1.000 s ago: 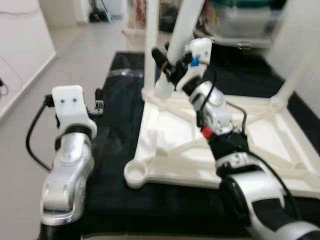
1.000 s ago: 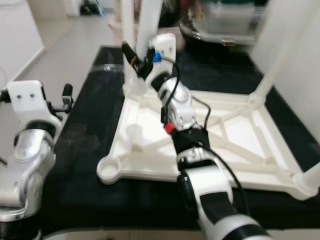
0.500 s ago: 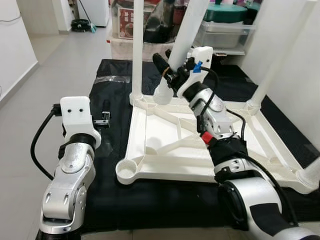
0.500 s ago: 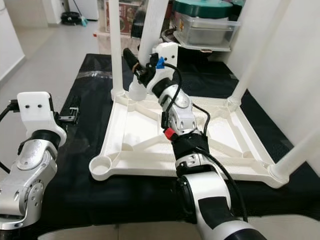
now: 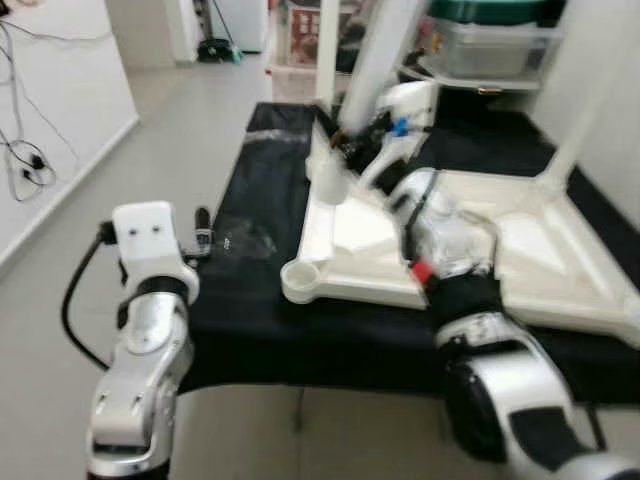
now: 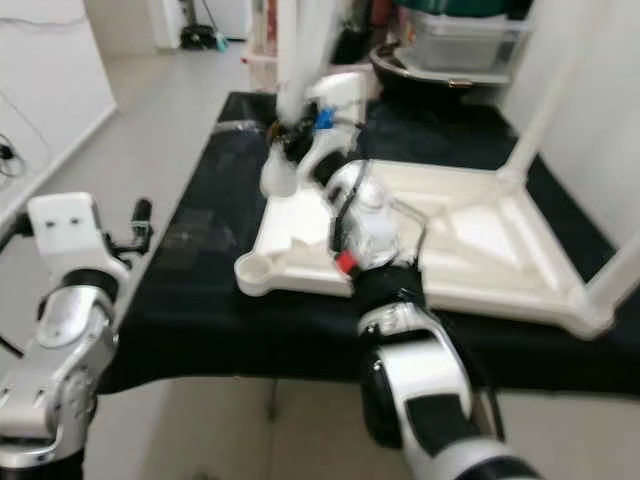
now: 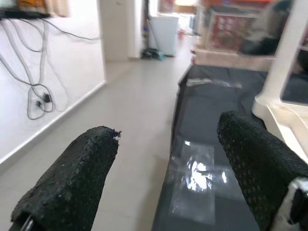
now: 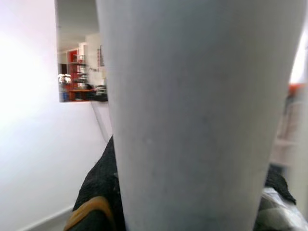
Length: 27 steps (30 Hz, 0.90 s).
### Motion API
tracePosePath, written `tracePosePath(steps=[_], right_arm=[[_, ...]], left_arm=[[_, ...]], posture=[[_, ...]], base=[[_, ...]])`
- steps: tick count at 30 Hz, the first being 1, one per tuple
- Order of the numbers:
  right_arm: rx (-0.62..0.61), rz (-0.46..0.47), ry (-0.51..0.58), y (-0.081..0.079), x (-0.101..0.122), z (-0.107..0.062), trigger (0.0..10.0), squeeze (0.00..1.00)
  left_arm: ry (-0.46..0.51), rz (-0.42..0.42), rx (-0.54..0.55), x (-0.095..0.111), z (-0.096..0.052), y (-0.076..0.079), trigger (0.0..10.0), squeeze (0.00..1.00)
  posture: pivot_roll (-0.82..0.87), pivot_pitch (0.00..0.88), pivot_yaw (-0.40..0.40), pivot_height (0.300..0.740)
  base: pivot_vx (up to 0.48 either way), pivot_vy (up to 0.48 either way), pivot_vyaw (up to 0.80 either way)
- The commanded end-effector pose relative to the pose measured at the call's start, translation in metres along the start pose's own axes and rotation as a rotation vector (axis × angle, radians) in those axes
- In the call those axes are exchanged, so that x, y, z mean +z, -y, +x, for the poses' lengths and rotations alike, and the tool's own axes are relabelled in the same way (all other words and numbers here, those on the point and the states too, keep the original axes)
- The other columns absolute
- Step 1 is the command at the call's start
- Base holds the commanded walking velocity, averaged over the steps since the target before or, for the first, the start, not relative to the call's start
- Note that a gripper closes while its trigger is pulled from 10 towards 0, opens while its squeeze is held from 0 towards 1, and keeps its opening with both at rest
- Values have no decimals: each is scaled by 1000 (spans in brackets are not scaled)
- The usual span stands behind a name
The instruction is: Building children table
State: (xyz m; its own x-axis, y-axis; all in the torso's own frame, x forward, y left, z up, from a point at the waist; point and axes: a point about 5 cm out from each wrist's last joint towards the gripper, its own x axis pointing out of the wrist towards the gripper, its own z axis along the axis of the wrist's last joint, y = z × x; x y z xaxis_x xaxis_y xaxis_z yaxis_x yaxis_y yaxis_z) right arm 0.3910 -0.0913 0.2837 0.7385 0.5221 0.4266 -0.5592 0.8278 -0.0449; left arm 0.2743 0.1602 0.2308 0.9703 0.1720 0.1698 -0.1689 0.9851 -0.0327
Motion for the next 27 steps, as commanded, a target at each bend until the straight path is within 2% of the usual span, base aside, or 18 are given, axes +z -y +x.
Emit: tracePosePath(steps=[1, 14, 16, 18, 21, 23, 24, 25, 27], right_arm=[[1, -13, 7, 0, 5, 2, 10000, 0], [11, -39, -40, 3, -1, 2, 10000, 0], [63, -7, -83, 3, -6, 4, 10000, 0], [128, -21, -151, 5, -10, 6, 10000, 0], [144, -32, -181, 8, -10, 7, 10000, 0], [119, -73, -203, 15, -9, 8, 10000, 0], [116, -52, -209, 20, -6, 8, 10000, 0], [116, -52, -209, 20, -6, 8, 10000, 0], [178, 16, -223, 25, -2, 7, 10000, 0]], left_arm=[[-3, 12, 8, 0, 0, -1, 10000, 0], [12, 4, -13, 2, -3, 1, 10000, 0], [4, -23, -53, 0, -7, 6, 10000, 0], [-14, -51, -108, -2, -14, 13, 10000, 0], [-28, -67, -150, -4, -21, 19, 10000, 0], [-44, -77, -200, -6, -29, 26, 10000, 0], [-51, -77, -241, -6, -37, 32, 10000, 0], [-51, -77, -241, -6, -37, 32, 10000, 0], [-70, -104, -306, -7, -50, 41, 10000, 0]], posture=[[112, 96, -96, 740], [111, 106, -99, 740], [113, 118, -96, 740], [116, 132, -97, 740], [120, 147, -98, 740], [127, 179, -100, 740], [136, 209, -100, 740], [136, 209, -100, 740], [143, 230, -94, 740]], base=[[0, 0, 0], [0, 0, 0], [0, 0, 0], [0, 0, 0], [0, 0, 0], [0, 0, 0], [0, 0, 0], [0, 0, 0], [0, 0, 0]])
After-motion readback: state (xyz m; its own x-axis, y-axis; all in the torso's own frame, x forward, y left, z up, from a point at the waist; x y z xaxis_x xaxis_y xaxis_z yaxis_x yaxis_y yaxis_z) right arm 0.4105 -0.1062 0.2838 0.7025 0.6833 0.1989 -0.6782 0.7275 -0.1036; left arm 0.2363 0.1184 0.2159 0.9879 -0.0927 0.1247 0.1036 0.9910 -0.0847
